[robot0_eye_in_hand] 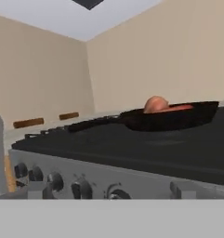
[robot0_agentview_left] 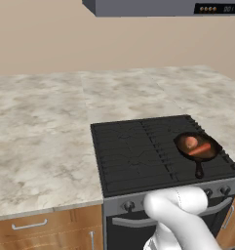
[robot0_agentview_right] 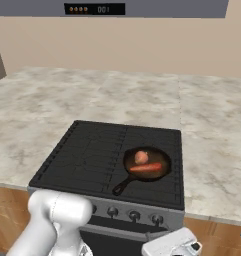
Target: Put the onion and carrot in the pan. Then turn on the front right burner and set the heat to medium.
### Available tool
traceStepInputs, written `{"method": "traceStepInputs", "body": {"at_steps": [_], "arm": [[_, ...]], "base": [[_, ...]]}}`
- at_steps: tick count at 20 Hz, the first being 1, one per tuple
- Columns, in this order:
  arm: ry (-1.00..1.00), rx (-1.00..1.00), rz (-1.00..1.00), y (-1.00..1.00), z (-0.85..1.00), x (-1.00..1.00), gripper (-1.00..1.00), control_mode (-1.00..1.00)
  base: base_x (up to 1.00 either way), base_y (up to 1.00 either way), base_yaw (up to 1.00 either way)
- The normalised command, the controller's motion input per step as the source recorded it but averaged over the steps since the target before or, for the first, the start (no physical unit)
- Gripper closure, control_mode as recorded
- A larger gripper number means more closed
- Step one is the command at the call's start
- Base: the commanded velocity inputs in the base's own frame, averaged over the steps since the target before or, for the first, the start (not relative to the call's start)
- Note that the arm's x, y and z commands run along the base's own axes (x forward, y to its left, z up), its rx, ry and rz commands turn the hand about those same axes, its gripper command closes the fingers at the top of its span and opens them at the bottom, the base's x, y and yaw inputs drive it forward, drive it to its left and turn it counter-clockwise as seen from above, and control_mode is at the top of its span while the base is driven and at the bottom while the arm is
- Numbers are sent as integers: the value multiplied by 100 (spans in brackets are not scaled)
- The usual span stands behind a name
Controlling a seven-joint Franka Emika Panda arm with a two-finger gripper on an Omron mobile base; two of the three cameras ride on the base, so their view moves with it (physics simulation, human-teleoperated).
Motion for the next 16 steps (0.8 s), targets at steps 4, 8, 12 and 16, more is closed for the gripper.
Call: {"method": "traceStepInputs", "body": {"at_steps": [4,8,12,16], "arm": [[0,-12,-26,5,-26,2,-100,-100],[0,-10,-16,11,-22,21,-100,-100],[0,-9,-11,11,-17,37,-100,-100],[0,-7,-5,5,-12,35,-100,-100]], "base": [[0,0,0],[0,0,0],[0,0,0],[0,0,0]]}}
